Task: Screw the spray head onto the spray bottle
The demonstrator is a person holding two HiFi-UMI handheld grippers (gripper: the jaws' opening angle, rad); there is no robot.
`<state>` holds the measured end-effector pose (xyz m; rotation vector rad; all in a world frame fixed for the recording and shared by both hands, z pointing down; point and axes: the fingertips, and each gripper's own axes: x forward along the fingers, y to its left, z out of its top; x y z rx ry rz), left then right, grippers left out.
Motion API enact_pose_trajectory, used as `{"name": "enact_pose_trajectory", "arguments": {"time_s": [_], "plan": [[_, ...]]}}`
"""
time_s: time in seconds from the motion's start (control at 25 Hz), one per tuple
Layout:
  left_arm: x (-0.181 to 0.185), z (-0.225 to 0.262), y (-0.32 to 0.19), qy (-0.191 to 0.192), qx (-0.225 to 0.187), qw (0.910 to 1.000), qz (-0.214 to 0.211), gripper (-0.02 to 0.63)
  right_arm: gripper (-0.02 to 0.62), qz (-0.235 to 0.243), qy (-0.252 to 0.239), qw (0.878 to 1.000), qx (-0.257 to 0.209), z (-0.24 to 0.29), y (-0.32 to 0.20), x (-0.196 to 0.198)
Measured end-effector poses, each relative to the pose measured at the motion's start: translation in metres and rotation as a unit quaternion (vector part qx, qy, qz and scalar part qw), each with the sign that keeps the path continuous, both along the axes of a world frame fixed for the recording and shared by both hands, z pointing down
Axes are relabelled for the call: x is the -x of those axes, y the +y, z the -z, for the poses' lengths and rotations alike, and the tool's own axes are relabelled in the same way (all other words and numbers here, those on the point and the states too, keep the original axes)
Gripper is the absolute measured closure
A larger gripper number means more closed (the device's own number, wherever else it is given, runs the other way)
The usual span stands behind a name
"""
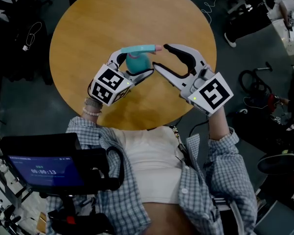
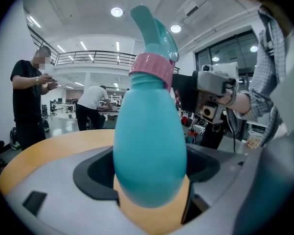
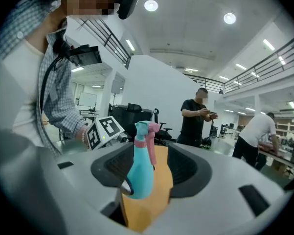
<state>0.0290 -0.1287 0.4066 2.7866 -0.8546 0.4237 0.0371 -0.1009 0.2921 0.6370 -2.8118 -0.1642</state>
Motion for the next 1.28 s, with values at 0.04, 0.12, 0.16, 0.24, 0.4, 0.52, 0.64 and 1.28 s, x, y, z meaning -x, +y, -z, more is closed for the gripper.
{"name": "enact_pose_trajectory", "arguments": {"time_s": [0.04,0.12,0.16,0.24,0.4,0.52,0.64,1.28], "plan": [[-0.002,0.000,0.002,0.001,0.002,0.9999,-0.010,0.193,0.403,0.018,0.008,1.000,0.002,0.000,0.001,0.002],[-0.007,0.000,0.008,0.005,0.009,0.9994,-0.033,0.192,0.403,0.064,0.011,0.998,0.010,-0.001,0.006,0.011],[-0.010,0.001,0.011,0.009,0.013,0.9988,-0.045,0.192,0.403,0.087,0.008,0.996,0.015,-0.001,0.009,0.016],[-0.017,0.003,0.019,0.015,0.018,0.9973,-0.069,0.193,0.403,0.122,0.006,0.992,0.019,-0.001,0.012,0.024],[-0.024,0.005,0.033,0.023,0.024,0.9937,-0.107,0.192,0.403,0.158,0.019,0.987,0.011,-0.006,0.016,0.036],[-0.026,0.005,0.040,0.027,0.027,0.9913,-0.126,0.192,0.403,0.176,0.022,0.984,0.010,-0.011,0.021,0.043],[-0.027,0.005,0.044,0.025,0.030,0.9893,-0.140,0.192,0.427,0.183,0.015,0.983,0.013,-0.011,0.022,0.046],[0.000,-0.016,-0.008,-0.106,-0.041,0.9898,0.086,0.192,0.471,-0.092,0.006,0.993,0.067,-0.020,-0.017,0.037]]}}
